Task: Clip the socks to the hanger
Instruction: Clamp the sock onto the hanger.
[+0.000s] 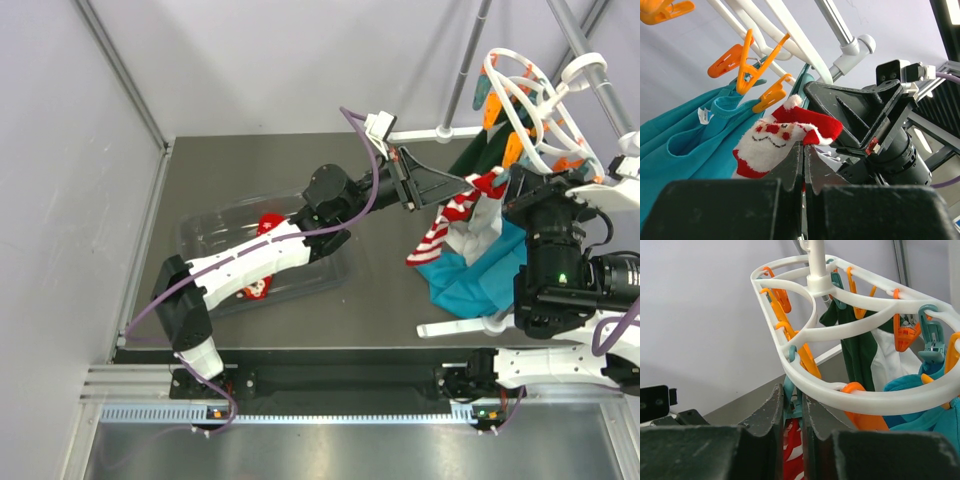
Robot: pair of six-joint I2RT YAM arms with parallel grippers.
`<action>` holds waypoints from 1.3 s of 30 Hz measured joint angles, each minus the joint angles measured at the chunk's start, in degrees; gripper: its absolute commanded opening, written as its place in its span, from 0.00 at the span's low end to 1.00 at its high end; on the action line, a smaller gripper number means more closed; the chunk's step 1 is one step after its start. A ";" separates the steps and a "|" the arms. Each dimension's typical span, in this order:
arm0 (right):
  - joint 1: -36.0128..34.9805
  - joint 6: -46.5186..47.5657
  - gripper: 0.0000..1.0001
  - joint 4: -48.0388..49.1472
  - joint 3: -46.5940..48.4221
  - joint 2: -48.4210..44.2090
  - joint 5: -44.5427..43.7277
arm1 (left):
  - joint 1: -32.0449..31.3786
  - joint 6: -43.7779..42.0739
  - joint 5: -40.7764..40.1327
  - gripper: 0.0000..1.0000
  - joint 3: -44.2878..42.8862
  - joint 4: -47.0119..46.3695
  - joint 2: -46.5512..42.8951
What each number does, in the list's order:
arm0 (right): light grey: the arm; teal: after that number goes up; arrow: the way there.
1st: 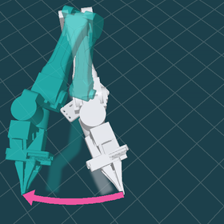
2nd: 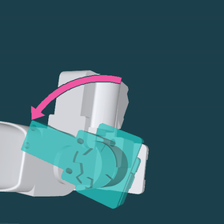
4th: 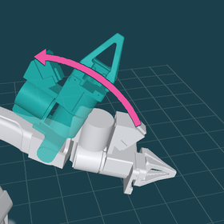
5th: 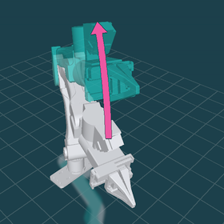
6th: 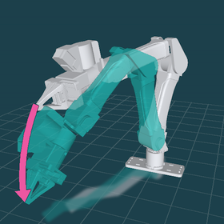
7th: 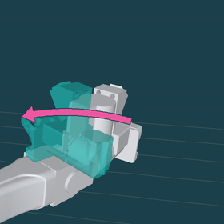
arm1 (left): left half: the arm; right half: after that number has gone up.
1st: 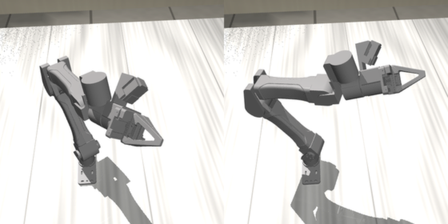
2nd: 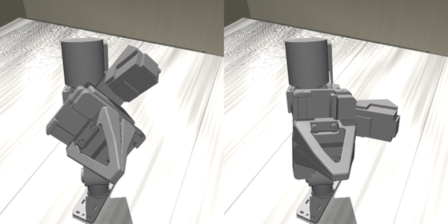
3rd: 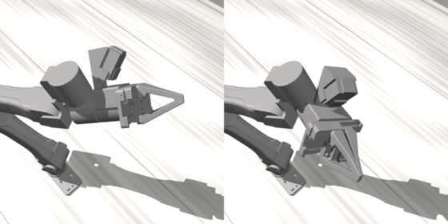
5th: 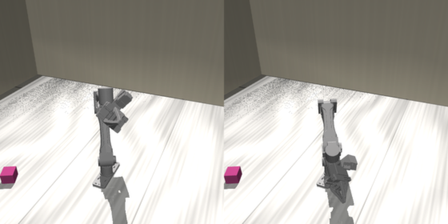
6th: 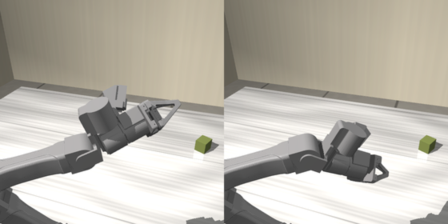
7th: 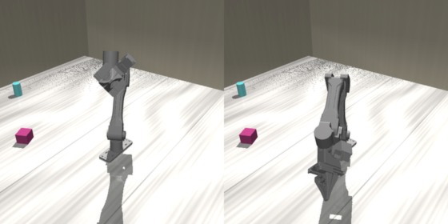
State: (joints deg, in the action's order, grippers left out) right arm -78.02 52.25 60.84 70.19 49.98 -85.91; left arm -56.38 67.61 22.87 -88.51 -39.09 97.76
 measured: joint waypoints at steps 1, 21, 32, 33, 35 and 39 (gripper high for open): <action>0.00 -0.04 0.14 0.02 0.00 0.00 -0.02 | -0.04 0.00 -0.02 0.00 0.00 0.00 0.00; -3.61 -1.44 0.73 -0.61 -0.02 -1.66 -0.17 | -1.16 -0.59 -0.04 0.01 -2.99 0.48 1.22; -9.38 -0.57 1.00 -0.66 -4.98 -7.56 -0.22 | -1.11 -10.56 -2.82 0.71 -2.97 10.38 0.70; -9.99 -0.42 1.00 -0.66 -5.77 -8.02 -0.22 | -1.07 -12.46 -3.48 0.74 -2.75 12.90 0.20; -11.23 -0.31 1.00 -0.68 -7.26 -8.74 -0.24 | -0.98 -15.41 -4.66 0.75 -2.16 17.07 -1.09; -12.85 -0.28 1.00 -0.68 -10.64 -9.75 -0.17 | -0.70 -22.64 -7.93 0.76 0.42 26.21 -6.40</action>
State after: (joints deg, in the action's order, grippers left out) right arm -90.87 51.96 60.16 59.55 40.23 -86.08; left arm -57.08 44.97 14.94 -88.09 -12.88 91.35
